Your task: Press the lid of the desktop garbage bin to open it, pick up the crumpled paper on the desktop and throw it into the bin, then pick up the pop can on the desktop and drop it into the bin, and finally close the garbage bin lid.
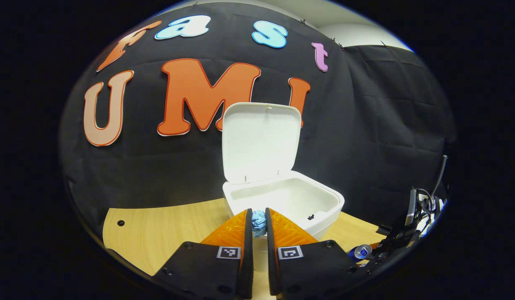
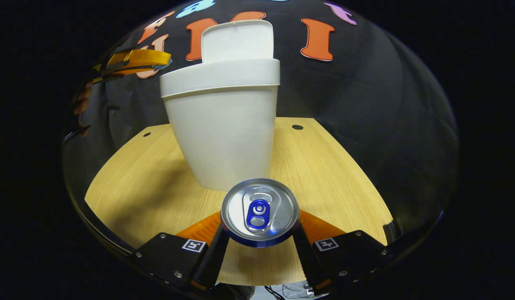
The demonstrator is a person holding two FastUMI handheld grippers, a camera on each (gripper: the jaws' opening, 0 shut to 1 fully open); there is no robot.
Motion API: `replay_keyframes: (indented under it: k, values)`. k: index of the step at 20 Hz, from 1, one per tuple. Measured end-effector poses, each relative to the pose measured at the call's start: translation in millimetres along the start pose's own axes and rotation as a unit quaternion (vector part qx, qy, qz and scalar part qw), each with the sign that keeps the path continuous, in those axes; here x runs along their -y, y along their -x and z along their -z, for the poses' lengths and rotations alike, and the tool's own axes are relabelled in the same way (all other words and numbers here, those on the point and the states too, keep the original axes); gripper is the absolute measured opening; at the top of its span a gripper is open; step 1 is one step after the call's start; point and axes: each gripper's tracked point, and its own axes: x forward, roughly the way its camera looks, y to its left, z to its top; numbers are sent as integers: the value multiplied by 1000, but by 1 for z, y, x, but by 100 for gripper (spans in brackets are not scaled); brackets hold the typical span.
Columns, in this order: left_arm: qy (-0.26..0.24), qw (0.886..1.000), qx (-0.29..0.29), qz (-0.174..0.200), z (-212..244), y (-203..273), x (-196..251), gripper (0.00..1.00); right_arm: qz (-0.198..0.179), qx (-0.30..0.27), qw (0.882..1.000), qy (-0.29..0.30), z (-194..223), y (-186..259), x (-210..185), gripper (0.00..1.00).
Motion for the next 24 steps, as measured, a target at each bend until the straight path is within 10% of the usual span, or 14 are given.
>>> replay_keyframes:
  k: [10, 13, 24]
  values:
    - [-17, 1000, -8, 15, 11, -12, 11, 29, 5, 6, 1000, -1, -9, 7, 3, 75]
    - [-25, 1000, -10, 16, 14, -8, 11, 53, 5, 22, 1000, -3, -24, 17, 5, 80]
    - [-31, 999, -6, -30, 29, 32, -32, 85, -2, 88, 996, 28, -133, 59, 13, 80]
